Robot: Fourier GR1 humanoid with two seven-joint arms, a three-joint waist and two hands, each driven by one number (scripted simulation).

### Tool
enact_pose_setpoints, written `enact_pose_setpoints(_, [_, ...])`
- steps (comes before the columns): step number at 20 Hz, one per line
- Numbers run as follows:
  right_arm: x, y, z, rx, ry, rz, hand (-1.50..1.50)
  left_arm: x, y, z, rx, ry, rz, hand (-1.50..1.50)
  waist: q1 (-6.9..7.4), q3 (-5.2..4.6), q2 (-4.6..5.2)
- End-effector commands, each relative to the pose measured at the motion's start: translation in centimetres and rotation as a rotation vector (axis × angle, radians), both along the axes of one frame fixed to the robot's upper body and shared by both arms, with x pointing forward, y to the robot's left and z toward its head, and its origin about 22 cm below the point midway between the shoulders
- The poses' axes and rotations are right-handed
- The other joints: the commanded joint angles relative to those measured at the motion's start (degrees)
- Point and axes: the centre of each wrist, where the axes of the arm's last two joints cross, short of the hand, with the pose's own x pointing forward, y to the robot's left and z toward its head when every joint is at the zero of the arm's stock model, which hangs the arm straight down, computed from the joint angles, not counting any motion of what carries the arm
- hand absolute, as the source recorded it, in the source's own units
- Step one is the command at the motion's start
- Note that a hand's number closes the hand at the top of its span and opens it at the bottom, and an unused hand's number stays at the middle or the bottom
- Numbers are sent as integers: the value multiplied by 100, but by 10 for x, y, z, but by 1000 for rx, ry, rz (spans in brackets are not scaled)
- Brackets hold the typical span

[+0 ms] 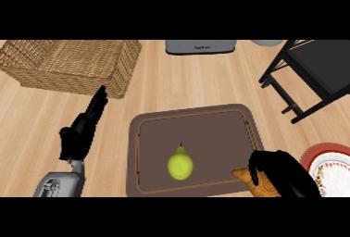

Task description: Pick the croissant from the tray and place it in the tiered shelf

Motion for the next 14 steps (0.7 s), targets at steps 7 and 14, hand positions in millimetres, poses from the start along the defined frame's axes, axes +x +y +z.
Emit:
enact_pose_setpoints(7, [-60,-73,59,483,-157,-20,150,-4,9,3,5,-11,13,0,22,-1,-1])
enact_pose_setpoints(14, [-87,-100,131,562,-303,-134,150,11,14,17,13,-11,-16,0,126,-9,30])
